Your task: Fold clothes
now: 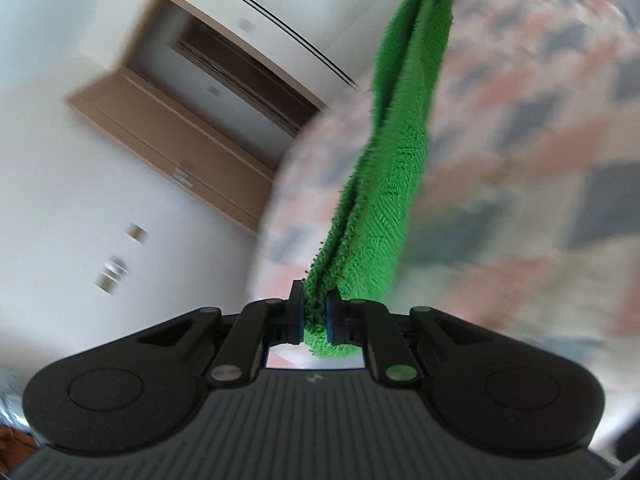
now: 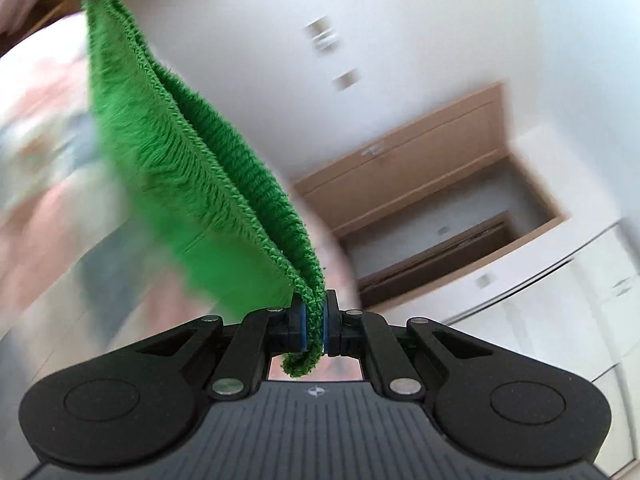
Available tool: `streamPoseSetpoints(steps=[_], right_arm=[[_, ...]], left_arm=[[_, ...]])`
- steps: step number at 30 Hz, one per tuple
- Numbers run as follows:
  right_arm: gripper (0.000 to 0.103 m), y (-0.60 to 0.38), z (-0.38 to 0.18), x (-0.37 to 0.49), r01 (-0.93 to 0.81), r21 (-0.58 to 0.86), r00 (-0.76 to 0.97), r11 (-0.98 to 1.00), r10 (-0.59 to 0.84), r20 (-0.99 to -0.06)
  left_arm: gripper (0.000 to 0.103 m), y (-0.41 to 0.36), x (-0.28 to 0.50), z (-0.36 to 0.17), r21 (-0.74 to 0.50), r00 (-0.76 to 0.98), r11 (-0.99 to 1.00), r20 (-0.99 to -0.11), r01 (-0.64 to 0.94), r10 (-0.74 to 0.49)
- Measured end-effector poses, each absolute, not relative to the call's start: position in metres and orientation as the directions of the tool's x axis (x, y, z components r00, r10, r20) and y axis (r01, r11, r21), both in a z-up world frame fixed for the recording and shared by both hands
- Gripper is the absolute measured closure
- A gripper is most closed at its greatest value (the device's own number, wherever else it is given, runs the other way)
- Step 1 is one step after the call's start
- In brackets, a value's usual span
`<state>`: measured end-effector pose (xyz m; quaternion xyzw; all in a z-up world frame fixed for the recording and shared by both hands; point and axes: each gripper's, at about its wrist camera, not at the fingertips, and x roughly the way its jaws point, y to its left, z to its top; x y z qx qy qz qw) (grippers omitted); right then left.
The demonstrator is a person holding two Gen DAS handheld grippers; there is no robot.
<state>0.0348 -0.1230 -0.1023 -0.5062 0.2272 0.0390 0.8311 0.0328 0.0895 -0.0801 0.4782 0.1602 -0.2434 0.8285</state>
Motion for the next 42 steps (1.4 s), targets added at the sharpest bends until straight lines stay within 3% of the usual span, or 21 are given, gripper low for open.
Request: streamPoseSetpoints(steps=[5, 7, 9, 11, 12, 13, 15, 18, 21, 23, 26, 28, 32, 34, 35, 42], right_arm=[[0.103, -0.158, -0.245, -0.043, -0.64, -0.597, 0.601, 0.484, -0.169, -0.781], [0.103, -0.166, -0.281, -0.062, -0.723, -0.467, 0.443, 0.51, -0.176, -0.879], [0.103, -0.173, -0.28, -0.066, -0.714, -0.393, 0.384, 0.58, -0.145, -0.912], [0.103, -0.183, -0.261, -0.055, -0.638, -0.339, 0.385, 0.692, -0.095, -0.918], [0.098, -0.19, -0.25, -0.048, -0.581, -0.302, 0.392, 0.756, -0.066, -0.918], [0.084, -0.196, -0.24, -0.04, -0.517, -0.247, 0.402, 0.82, -0.023, -0.915], [0.069, -0.208, -0.221, -0.022, -0.378, -0.092, 0.435, 0.921, 0.089, -0.896], [0.068, -0.219, -0.214, 0.012, -0.231, 0.174, 0.449, 0.957, 0.263, -0.854], [0.068, -0.213, -0.229, 0.046, -0.17, 0.29, 0.442, 0.942, 0.336, -0.832], [0.07, -0.204, -0.247, 0.061, -0.144, 0.302, 0.41, 0.942, 0.334, -0.848], [0.083, -0.2, -0.265, 0.063, -0.105, 0.276, 0.332, 0.955, 0.295, -0.896], [0.103, -0.206, -0.278, 0.053, -0.084, 0.246, 0.281, 0.966, 0.259, -0.924], [0.103, -0.228, -0.269, 0.041, -0.038, 0.227, 0.231, 0.973, 0.23, -0.945], [0.092, -0.235, -0.252, 0.049, -0.041, 0.205, 0.255, 0.978, 0.208, -0.944], [0.092, -0.239, -0.242, 0.058, -0.043, 0.205, 0.287, 0.978, 0.208, -0.935], [0.088, -0.212, -0.218, 0.221, -0.134, 0.251, 0.503, 0.959, 0.284, -0.817]], left_arm=[[0.094, 0.061, -0.038, -0.191, 0.518, 0.603, 0.4, -0.789, 0.756, -0.118], [0.096, 0.059, -0.057, -0.219, 0.473, 0.527, 0.393, -0.849, 0.789, -0.034], [0.096, 0.063, -0.067, -0.217, 0.458, 0.507, 0.434, -0.862, 0.776, 0.002], [0.096, 0.069, -0.061, -0.191, 0.401, 0.494, 0.544, -0.869, 0.737, -0.029], [0.095, 0.07, -0.057, -0.179, 0.372, 0.495, 0.6, -0.868, 0.708, -0.046], [0.094, 0.067, -0.049, -0.169, 0.348, 0.508, 0.657, -0.859, 0.669, -0.062], [0.092, 0.063, -0.023, -0.156, 0.288, 0.521, 0.751, -0.849, 0.594, -0.088], [0.089, 0.057, 0.025, -0.165, 0.171, 0.483, 0.852, -0.869, 0.494, -0.105], [0.089, 0.055, 0.053, -0.188, 0.101, 0.42, 0.909, -0.903, 0.404, -0.086], [0.089, 0.056, 0.062, -0.203, 0.085, 0.38, 0.925, -0.922, 0.37, -0.067], [0.089, 0.061, 0.064, -0.223, 0.078, 0.317, 0.929, -0.947, 0.361, -0.044], [0.089, 0.065, 0.061, -0.236, 0.076, 0.274, 0.923, -0.961, 0.376, -0.032], [0.089, 0.078, 0.064, -0.215, 0.053, 0.246, 0.919, -0.968, 0.391, -0.049], [0.089, 0.085, 0.076, -0.191, 0.035, 0.269, 0.919, -0.96, 0.394, -0.079], [0.089, 0.086, 0.091, -0.179, 0.029, 0.299, 0.916, -0.949, 0.399, -0.1], [0.088, 0.058, 0.261, -0.175, 0.059, 0.469, 0.89, -0.864, 0.453, -0.182]])
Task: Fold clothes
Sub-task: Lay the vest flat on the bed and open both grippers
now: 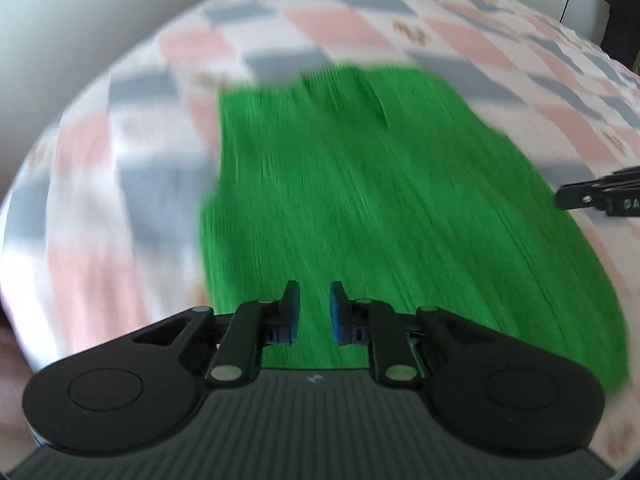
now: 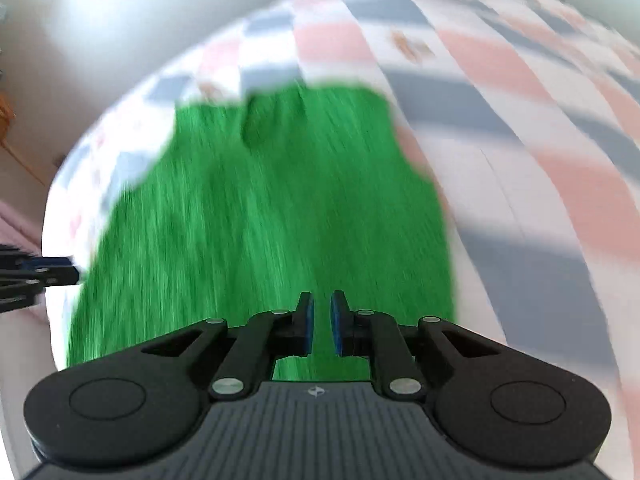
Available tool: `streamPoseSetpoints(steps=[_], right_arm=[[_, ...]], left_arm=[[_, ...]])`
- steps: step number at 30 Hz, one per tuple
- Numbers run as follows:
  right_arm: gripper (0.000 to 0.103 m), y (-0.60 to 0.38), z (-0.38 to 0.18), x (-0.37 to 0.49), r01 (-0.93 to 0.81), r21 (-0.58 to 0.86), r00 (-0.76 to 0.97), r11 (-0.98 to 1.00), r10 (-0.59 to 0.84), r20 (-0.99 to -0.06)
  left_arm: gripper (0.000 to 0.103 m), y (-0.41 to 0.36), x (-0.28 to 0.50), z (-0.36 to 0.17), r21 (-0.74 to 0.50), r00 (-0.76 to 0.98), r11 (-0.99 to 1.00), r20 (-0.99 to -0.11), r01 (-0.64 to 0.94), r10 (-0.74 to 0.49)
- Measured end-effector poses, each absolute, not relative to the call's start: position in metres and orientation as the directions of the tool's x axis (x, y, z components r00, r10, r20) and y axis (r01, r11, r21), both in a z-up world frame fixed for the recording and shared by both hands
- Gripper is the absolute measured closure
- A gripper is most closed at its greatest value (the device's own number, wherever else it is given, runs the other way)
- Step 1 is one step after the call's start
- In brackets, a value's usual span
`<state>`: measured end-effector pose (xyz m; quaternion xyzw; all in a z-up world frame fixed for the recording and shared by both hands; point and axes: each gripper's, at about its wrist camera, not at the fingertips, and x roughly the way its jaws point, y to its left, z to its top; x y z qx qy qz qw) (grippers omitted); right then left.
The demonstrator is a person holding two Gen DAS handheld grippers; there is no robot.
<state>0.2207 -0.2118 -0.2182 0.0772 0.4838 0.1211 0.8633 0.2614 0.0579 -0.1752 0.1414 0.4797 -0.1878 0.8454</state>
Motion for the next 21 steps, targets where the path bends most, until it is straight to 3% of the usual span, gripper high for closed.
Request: streamPoseSetpoints(steps=[6, 10, 14, 15, 17, 18, 19, 21], right_arm=[[0.088, -0.179, -0.264, 0.366, -0.212, 0.165, 0.501, 0.963, 0.252, -0.828], [0.091, -0.199, -0.29, 0.443, -0.07, 0.162, 0.473, 0.984, 0.175, -0.864], [0.096, -0.211, -0.3, 0.474, 0.048, 0.205, 0.42, 0.978, 0.167, -0.892], [0.093, -0.21, -0.294, 0.467, 0.053, 0.211, 0.44, 0.976, 0.167, -0.883], [0.076, -0.208, -0.276, 0.443, 0.052, 0.218, 0.498, 0.975, 0.164, -0.852], [0.059, -0.206, -0.265, 0.425, 0.049, 0.21, 0.526, 0.976, 0.154, -0.837], [0.052, -0.203, -0.256, 0.406, 0.047, 0.2, 0.548, 0.979, 0.142, -0.824], [0.052, -0.2, -0.243, 0.366, 0.05, 0.192, 0.55, 0.98, 0.133, -0.824]], left_arm=[[0.087, 0.024, 0.384, -0.232, 0.14, 0.497, 0.841, -0.851, 0.523, -0.168], [0.089, 0.025, 0.458, -0.274, 0.174, 0.48, 0.866, -0.873, 0.468, -0.083], [0.095, 0.04, 0.504, -0.274, 0.073, 0.437, 0.931, -0.894, 0.359, -0.098], [0.094, 0.043, 0.505, -0.268, 0.05, 0.434, 0.942, -0.895, 0.332, -0.106], [0.092, 0.048, 0.488, -0.252, 0.039, 0.46, 0.949, -0.88, 0.312, -0.115], [0.087, 0.048, 0.475, -0.244, 0.06, 0.476, 0.948, -0.874, 0.311, -0.101], [0.084, 0.048, 0.461, -0.237, 0.079, 0.479, 0.948, -0.874, 0.309, -0.083], [0.083, 0.051, 0.426, -0.224, 0.061, 0.449, 0.951, -0.889, 0.304, -0.086]])
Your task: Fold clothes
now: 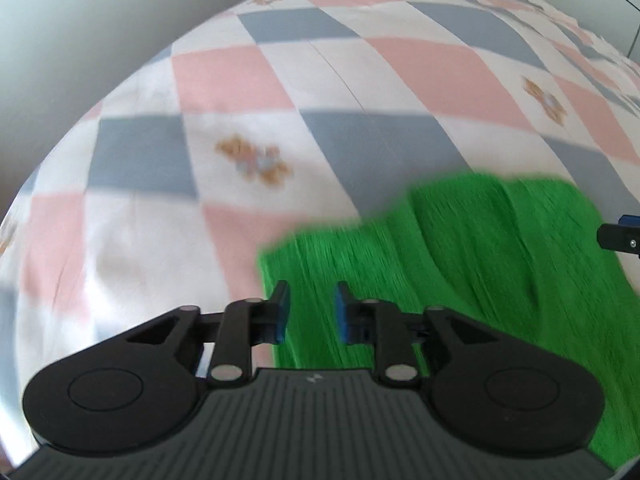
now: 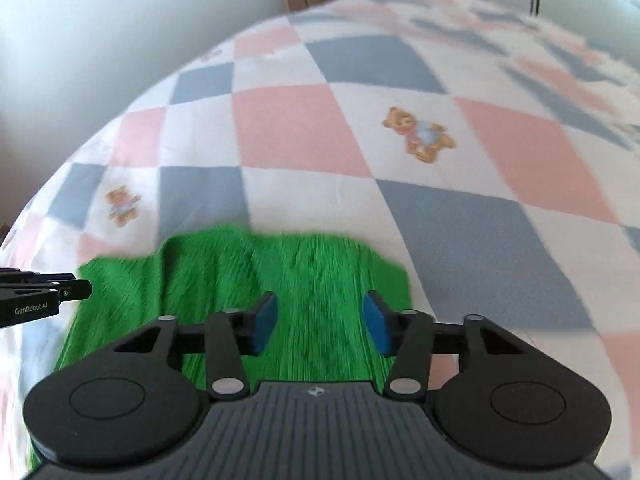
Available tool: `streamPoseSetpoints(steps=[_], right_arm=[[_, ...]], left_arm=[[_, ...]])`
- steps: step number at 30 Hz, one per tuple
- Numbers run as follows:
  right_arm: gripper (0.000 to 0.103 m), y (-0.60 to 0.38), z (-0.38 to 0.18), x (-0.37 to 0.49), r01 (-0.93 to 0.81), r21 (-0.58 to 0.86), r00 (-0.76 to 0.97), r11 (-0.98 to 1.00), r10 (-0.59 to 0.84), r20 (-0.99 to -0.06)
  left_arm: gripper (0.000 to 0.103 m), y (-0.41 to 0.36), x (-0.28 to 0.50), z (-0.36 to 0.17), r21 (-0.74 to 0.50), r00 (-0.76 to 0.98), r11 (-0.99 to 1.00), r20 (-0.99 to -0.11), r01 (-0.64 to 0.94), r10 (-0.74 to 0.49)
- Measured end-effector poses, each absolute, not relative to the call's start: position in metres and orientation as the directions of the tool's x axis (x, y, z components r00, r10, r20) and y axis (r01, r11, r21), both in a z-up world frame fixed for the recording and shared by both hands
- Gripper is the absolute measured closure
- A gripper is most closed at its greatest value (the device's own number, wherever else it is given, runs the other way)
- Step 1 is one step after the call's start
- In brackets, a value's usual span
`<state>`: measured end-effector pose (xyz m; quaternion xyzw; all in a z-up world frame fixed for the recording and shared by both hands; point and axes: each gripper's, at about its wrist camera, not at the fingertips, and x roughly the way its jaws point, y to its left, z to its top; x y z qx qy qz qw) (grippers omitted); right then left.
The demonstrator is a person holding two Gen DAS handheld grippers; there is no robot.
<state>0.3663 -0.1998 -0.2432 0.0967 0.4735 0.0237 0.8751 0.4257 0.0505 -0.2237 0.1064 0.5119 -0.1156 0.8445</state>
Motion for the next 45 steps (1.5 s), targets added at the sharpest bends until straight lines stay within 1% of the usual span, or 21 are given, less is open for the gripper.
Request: streamPoseSetpoints(steps=[2, 4, 5, 7, 8, 9, 10, 12, 13, 14, 15, 19, 20, 21, 23, 27, 35, 39, 45], right_arm=[[0.052, -0.199, -0.236, 0.324, 0.067, 0.189, 0.52, 0.98, 0.127, -0.845], [0.049, -0.199, -0.23, 0.282, 0.085, 0.188, 0.484, 0.978, 0.125, -0.866], [0.049, -0.199, -0.226, 0.26, 0.088, 0.187, 0.467, 0.978, 0.125, -0.875], [0.045, -0.198, -0.211, 0.222, 0.094, 0.19, 0.444, 0.977, 0.13, -0.887], [0.044, -0.197, -0.202, 0.205, 0.093, 0.197, 0.441, 0.976, 0.137, -0.887], [0.038, -0.196, -0.191, 0.188, 0.09, 0.207, 0.443, 0.974, 0.147, -0.884], [0.034, -0.194, -0.18, 0.172, 0.083, 0.214, 0.448, 0.973, 0.155, -0.881], [0.03, -0.19, -0.156, 0.141, 0.06, 0.21, 0.468, 0.976, 0.158, -0.87], [0.026, -0.189, -0.144, 0.127, 0.049, 0.207, 0.48, 0.977, 0.159, -0.863], [0.024, -0.188, -0.132, 0.114, 0.038, 0.206, 0.493, 0.978, 0.161, -0.855], [0.019, -0.188, -0.121, 0.1, 0.027, 0.208, 0.507, 0.978, 0.165, -0.846], [0.014, -0.189, -0.084, 0.058, -0.007, 0.203, 0.537, 0.979, 0.175, -0.825], [0.013, -0.188, -0.076, 0.049, -0.016, 0.198, 0.542, 0.98, 0.175, -0.822], [0.011, -0.188, -0.068, 0.038, -0.026, 0.193, 0.548, 0.981, 0.175, -0.818], [0.009, -0.187, -0.057, 0.019, -0.042, 0.177, 0.559, 0.983, 0.17, -0.812], [0.005, -0.185, -0.043, -0.013, -0.053, 0.171, 0.564, 0.984, 0.171, -0.808], [0.003, -0.174, -0.03, -0.055, -0.078, 0.156, 0.555, 0.985, 0.173, -0.814], [0.002, -0.169, -0.03, -0.069, -0.059, 0.11, 0.553, 0.992, 0.124, -0.824], [0.002, -0.167, -0.034, -0.083, -0.054, 0.048, 0.543, 0.997, 0.069, -0.837]], left_arm=[[0.082, 0.052, 0.385, -0.21, 0.033, 0.405, 0.958, -0.91, 0.285, -0.089], [0.075, 0.053, 0.337, -0.193, 0.026, 0.374, 0.964, -0.924, 0.263, -0.077], [0.07, 0.052, 0.312, -0.184, 0.025, 0.361, 0.967, -0.93, 0.252, -0.07], [0.067, 0.048, 0.264, -0.163, 0.034, 0.346, 0.973, -0.937, 0.229, -0.049], [0.063, 0.046, 0.242, -0.151, 0.039, 0.346, 0.975, -0.937, 0.221, -0.041], [0.059, 0.042, 0.221, -0.139, 0.048, 0.35, 0.976, -0.936, 0.212, -0.03], [0.057, 0.04, 0.202, -0.126, 0.056, 0.359, 0.978, -0.933, 0.203, -0.021], [0.052, 0.035, 0.165, -0.097, 0.061, 0.391, 0.982, -0.92, 0.178, -0.014], [0.05, 0.032, 0.148, -0.083, 0.057, 0.408, 0.984, -0.913, 0.168, -0.017], [0.042, 0.029, 0.132, -0.07, 0.058, 0.427, 0.985, -0.904, 0.16, -0.016], [0.037, 0.026, 0.116, -0.058, 0.063, 0.449, 0.986, -0.893, 0.152, -0.012], [0.035, 0.02, 0.062, -0.019, 0.078, 0.51, 0.99, -0.86, 0.118, 0.007], [0.033, 0.02, 0.049, -0.012, 0.079, 0.52, 0.991, -0.854, 0.108, 0.011], [0.028, 0.021, 0.037, -0.006, 0.081, 0.53, 0.992, -0.848, 0.099, 0.016], [0.024, 0.023, 0.013, 0.005, 0.085, 0.546, 0.993, -0.837, 0.079, 0.029], [0.024, 0.027, -0.026, 0.015, 0.098, 0.557, 0.993, -0.829, 0.058, 0.049], [0.022, 0.037, -0.074, 0.019, 0.098, 0.553, 0.994, -0.832, 0.047, 0.055], [0.019, 0.039, -0.086, 0.02, 0.104, 0.557, 0.994, -0.828, 0.038, 0.065], [0.016, 0.041, -0.098, 0.018, 0.102, 0.559, 0.994, -0.826, 0.038, 0.063]])
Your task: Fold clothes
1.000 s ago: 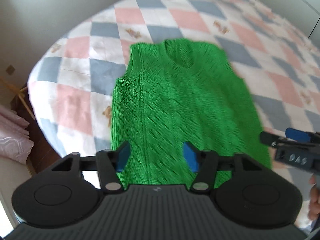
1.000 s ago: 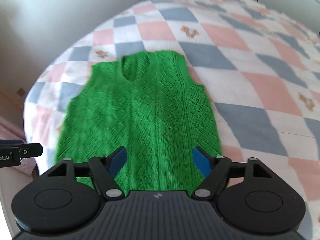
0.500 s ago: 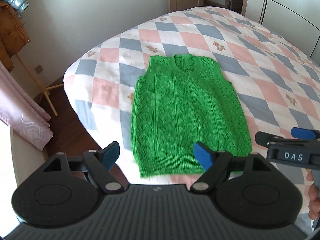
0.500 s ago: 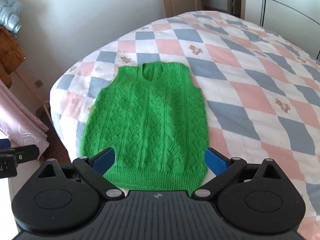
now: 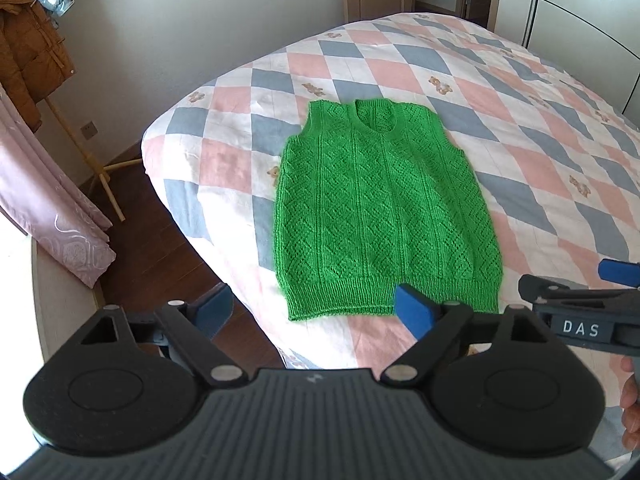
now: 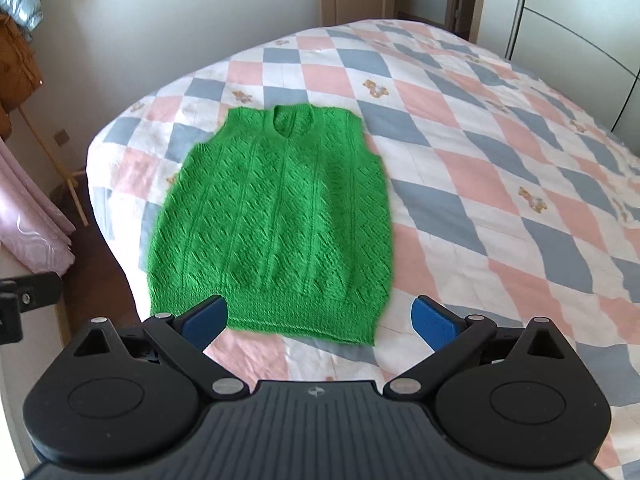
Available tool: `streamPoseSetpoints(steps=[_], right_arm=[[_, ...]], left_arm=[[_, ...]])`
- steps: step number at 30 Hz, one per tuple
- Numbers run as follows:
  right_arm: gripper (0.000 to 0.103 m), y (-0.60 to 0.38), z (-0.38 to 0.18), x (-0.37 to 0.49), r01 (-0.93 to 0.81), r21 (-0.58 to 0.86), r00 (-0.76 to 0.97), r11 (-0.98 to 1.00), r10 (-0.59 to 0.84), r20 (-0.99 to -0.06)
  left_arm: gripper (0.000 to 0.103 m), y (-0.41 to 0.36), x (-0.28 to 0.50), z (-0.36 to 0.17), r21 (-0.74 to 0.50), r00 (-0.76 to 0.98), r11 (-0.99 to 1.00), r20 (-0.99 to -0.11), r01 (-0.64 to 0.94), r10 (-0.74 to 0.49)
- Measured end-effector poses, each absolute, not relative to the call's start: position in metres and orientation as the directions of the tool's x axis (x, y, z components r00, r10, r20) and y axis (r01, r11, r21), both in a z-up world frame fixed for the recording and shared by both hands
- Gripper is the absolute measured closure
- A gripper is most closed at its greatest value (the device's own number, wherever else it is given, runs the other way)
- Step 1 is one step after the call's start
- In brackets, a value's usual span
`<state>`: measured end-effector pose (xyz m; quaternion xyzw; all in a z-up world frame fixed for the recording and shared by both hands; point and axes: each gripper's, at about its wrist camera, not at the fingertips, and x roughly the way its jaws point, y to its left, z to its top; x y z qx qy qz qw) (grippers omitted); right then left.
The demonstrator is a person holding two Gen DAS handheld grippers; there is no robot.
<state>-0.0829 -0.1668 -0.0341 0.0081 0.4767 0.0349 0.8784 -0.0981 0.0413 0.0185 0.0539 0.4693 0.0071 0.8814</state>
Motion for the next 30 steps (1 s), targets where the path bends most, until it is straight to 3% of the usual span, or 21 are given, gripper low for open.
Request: streamPoseSetpoints(steps=[30], right_arm=[[0.002, -0.17, -0.06, -0.097, -0.063, 0.044, 0.43, 0.997, 0.067, -0.9]], left_arm=[[0.011, 0.039, -0.115, -0.019, 0.096, 0.463, 0.994, -0.884, 0.046, 0.064]])
